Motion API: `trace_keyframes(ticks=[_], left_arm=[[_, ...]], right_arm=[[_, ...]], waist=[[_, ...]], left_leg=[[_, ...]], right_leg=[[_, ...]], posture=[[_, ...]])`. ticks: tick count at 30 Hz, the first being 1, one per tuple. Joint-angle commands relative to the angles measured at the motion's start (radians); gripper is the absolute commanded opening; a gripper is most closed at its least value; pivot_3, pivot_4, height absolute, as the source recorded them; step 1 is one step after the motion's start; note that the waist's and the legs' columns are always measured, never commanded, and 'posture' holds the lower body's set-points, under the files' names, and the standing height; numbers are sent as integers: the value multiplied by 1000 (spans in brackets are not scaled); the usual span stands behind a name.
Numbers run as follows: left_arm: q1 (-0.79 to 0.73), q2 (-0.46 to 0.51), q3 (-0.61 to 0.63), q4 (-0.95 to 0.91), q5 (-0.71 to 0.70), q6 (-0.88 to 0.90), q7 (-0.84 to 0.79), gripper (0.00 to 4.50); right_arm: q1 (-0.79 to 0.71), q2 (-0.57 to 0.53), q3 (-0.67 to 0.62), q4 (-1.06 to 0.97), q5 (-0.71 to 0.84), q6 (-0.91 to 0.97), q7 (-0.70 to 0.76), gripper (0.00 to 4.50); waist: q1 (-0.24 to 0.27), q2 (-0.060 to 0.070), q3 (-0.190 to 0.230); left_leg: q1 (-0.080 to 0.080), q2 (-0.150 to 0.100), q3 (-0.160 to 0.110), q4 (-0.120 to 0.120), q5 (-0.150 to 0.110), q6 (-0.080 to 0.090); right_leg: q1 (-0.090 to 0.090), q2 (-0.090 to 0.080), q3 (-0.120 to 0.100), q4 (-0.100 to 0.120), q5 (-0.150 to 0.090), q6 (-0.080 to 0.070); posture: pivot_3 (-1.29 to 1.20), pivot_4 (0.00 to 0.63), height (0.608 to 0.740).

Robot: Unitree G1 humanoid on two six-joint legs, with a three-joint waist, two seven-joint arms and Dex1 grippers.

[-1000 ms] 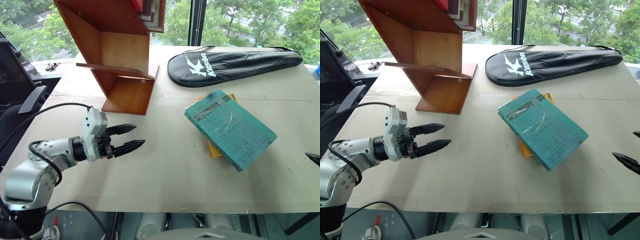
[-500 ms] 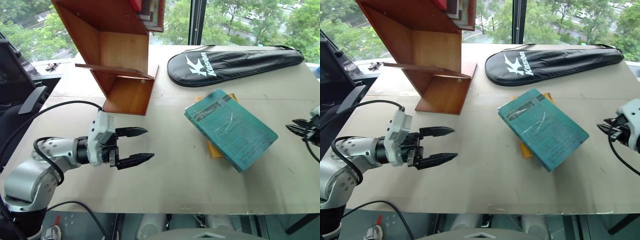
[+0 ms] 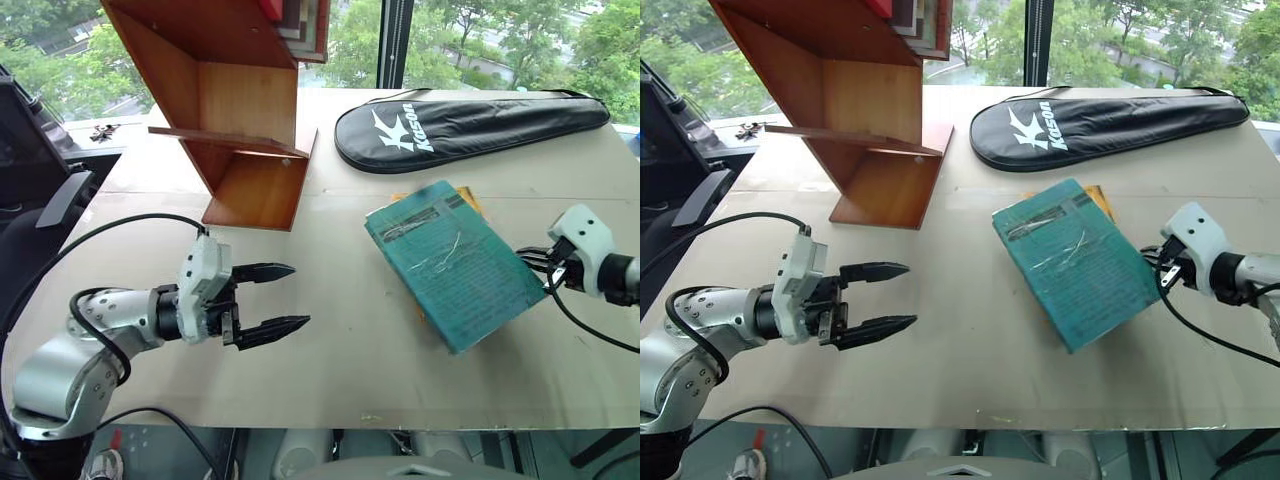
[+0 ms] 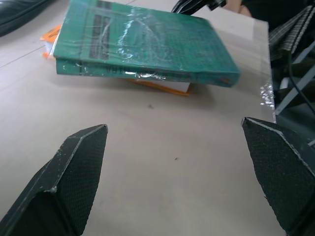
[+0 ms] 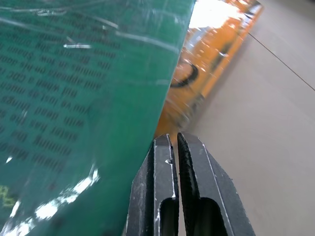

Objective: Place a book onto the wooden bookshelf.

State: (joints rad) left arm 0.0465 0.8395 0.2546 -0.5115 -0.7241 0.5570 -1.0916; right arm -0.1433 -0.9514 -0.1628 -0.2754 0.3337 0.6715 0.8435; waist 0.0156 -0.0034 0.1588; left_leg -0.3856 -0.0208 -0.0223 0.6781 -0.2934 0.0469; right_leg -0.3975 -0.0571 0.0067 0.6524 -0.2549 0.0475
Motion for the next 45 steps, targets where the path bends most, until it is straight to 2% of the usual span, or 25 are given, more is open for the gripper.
trace_keyframes(ticks=[1,4,6,9,10,11,12,14,15,17,20,23,27,38,39,40,42,45], left_arm=[[-3,0,-11,4,28,-35,4,4500],[-12,-12,-33,19,56,-45,32,4500],[-26,-21,-51,15,49,-16,63,4500],[-67,-46,-63,-6,-85,174,167,4500],[-97,-57,-66,1,-170,286,230,4500],[-126,-67,-70,19,-264,382,274,4500],[-152,-75,-70,36,-338,457,303,4500],[-212,-131,-69,112,-478,571,408,4500],[-250,-171,-73,171,-530,622,476,4500],[-308,-250,-103,281,-597,718,588,4500],[-376,-368,-109,415,-657,775,728,4500],[-435,-436,-103,505,-678,808,801,4500],[-482,-554,-146,577,-599,780,847,4500],[-540,-750,-137,725,-473,715,842,4500],[-539,-755,-133,733,-464,713,831,4102],[-538,-751,-136,733,-451,706,812,3475],[-536,-741,-130,732,-436,701,787,2945],[-521,-723,-100,686,-456,716,758,1649]], right_arm=[[3,18,-16,-88,30,40,-22,34],[26,32,-1,-113,14,36,-41,34],[42,43,-35,-107,6,16,-61,34],[104,43,-177,-100,42,-26,-35,34],[156,55,-256,-103,73,-87,20,34],[210,70,-333,-117,126,-109,81,529],[255,84,-392,-131,169,-127,125,715],[356,113,-503,-166,237,-189,233,1739],[396,126,-555,-193,278,-194,264,2095],[466,149,-626,-253,330,-236,325,2940],[521,162,-661,-312,403,-234,350,4436],[552,162,-664,-362,436,-231,344,4484],[577,164,-681,-386,460,-248,348,4484],[548,119,-677,-412,517,-252,336,4484],[545,120,-673,-417,519,-252,329,4500],[541,122,-664,-420,519,-253,322,4500],[533,128,-642,-424,515,-256,307,4500],[524,140,-606,-422,501,-268,288,4500]], waist=[[-1,0,0],[-2,0,0],[-2,0,0],[4,0,0],[5,0,0],[11,0,0],[12,-1,0],[11,0,-1],[12,0,-1],[12,1,-1],[-7,-2,0],[-10,-7,0],[-1,-6,-1],[2,-7,-1],[2,-7,-1],[2,-7,0],[0,-7,-1],[0,-7,-1]], left_leg=[[0,0,0,0,0,0],[0,0,0,0,0,0],[0,0,0,-1,0,0],[-1,0,-1,-1,0,0],[-1,-1,-1,0,0,0],[-2,-1,-1,0,0,0],[-2,-1,-3,0,0,0],[-3,0,-4,0,0,0],[-3,0,-4,0,0,0],[-1,0,-5,0,-1,2],[3,-2,-3,2,-1,2],[5,-1,-3,4,-1,2],[5,-2,-3,5,0,1],[3,-3,-3,6,2,-3],[3,-3,-3,6,2,-3],[3,-3,-3,6,2,-3],[3,-3,-3,6,2,-3],[3,-3,-3,6,2,-3]], right_leg=[[0,0,0,0,0,0],[0,0,0,0,0,0],[0,0,0,0,0,0],[0,-1,-1,-1,0,0],[0,-1,-1,-1,0,0],[0,-1,-2,-1,0,0],[0,-1,-3,-1,0,1],[0,1,-4,-2,0,1],[0,1,-4,-1,0,1],[1,1,-5,0,0,1],[4,1,-1,5,0,1],[5,2,0,8,0,1],[5,2,0,9,0,1],[4,2,0,7,0,1],[4,2,0,7,0,1],[4,2,0,7,0,1],[4,2,1,7,0,1],[4,2,1,7,0,1]], posture=[[0,150,740],[0,150,740],[0,150,740],[0,150,740],[0,150,740],[0,150,740],[0,150,740],[0,150,740],[0,150,740],[0,150,740],[0,150,740],[0,150,740],[0,150,740],[0,150,740],[0,150,740],[0,150,740],[0,150,740],[0,150,740]])
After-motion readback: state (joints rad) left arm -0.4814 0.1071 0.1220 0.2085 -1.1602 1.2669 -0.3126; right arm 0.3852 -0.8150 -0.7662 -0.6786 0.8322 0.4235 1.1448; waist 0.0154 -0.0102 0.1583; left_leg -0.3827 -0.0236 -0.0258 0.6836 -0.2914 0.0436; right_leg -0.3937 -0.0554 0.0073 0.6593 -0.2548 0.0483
